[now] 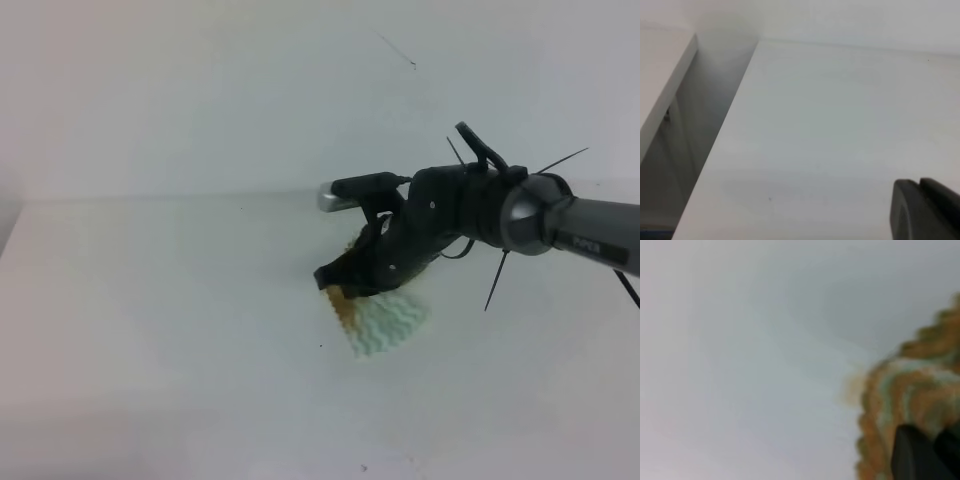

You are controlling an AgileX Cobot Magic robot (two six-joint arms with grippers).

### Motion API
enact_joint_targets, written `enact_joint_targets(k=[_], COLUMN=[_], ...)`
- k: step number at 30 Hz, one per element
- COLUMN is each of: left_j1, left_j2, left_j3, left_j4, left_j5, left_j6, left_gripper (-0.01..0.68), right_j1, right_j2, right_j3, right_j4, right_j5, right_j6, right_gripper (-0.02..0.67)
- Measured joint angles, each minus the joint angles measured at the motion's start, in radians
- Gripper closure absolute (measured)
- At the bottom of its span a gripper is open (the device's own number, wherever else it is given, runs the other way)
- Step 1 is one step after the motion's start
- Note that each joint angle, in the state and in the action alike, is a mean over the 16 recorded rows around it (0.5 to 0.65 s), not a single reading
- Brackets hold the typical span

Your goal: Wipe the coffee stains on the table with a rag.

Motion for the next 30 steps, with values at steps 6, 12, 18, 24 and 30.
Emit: enact_joint_targets(k=[6, 12, 18, 24, 30], left_j1=[0.000, 0.000, 0.000, 0.000, 0.000], left_j2=[0.000, 0.000, 0.000, -0.002, -0.002], left_j3=[0.000, 0.000, 0.000, 0.002, 0.002], left_j4=[0.000, 0.000, 0.000, 0.000, 0.000], left_j5=[0.000, 0.000, 0.000, -0.001, -0.001], left_j6=[0.000, 0.000, 0.000, 0.000, 0.000], left_gripper=[0.675, 0.675, 0.675, 0.675, 0.675], right_j1=[0.017, 0.025, 0.006, -0.020, -0.046], right_j2=[0.013, 0.025, 0.013, -0.051, -0.154], right_j3=[0.001, 0.002, 0.002, 0.003, 0.046], right_j4=[0.232, 0.283, 0.121, -0.097, -0.224], right_j5=[-0.059, -0.071, -0.024, 0.026, 0.036], right_j6=[-0.176, -0.196, -0.055, 0.076, 0.115], right_gripper=[0.635, 0.634, 0.634, 0.634, 0.634])
